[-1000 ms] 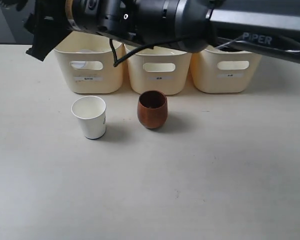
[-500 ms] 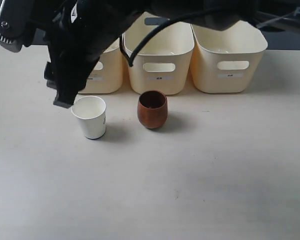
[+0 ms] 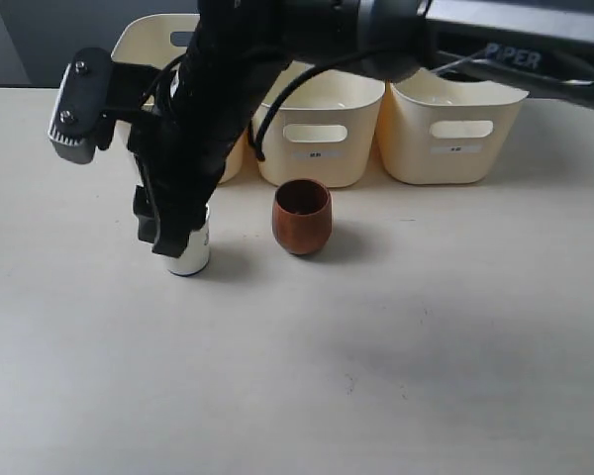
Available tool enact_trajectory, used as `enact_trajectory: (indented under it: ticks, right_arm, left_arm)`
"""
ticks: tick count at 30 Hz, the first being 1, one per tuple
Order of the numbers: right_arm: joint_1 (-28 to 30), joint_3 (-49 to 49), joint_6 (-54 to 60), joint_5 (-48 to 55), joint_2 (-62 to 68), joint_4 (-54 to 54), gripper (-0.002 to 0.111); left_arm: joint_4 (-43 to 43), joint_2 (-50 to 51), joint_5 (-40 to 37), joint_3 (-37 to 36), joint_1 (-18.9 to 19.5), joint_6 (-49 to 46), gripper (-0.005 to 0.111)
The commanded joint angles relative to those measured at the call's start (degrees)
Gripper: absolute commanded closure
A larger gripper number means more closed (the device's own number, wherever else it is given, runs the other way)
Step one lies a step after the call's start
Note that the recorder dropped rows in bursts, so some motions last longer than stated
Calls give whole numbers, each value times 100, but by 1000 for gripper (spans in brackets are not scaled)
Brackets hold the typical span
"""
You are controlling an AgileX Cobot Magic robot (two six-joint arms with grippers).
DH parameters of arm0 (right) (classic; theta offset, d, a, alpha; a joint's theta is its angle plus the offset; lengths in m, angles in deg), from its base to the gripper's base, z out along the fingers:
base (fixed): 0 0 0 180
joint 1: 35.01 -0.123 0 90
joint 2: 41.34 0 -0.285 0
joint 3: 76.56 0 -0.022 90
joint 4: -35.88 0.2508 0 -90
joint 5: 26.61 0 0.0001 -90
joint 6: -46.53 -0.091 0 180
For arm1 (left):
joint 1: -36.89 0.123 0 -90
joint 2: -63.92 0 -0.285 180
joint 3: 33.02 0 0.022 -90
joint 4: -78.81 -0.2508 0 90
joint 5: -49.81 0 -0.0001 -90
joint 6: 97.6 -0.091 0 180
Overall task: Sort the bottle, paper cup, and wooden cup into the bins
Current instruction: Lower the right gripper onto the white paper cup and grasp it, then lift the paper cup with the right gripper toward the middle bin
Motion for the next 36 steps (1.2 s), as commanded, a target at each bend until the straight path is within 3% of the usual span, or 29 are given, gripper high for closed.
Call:
enact_trajectory:
  ticks: [1, 36]
  right_arm:
    - [26, -34, 42, -340, 364, -242, 54]
    - [26, -213, 20, -1025, 1127, -488, 54]
  left_arm:
    - [-2, -13, 26, -10, -8, 13, 107]
    - [-2, -13, 26, -10, -8, 13, 107]
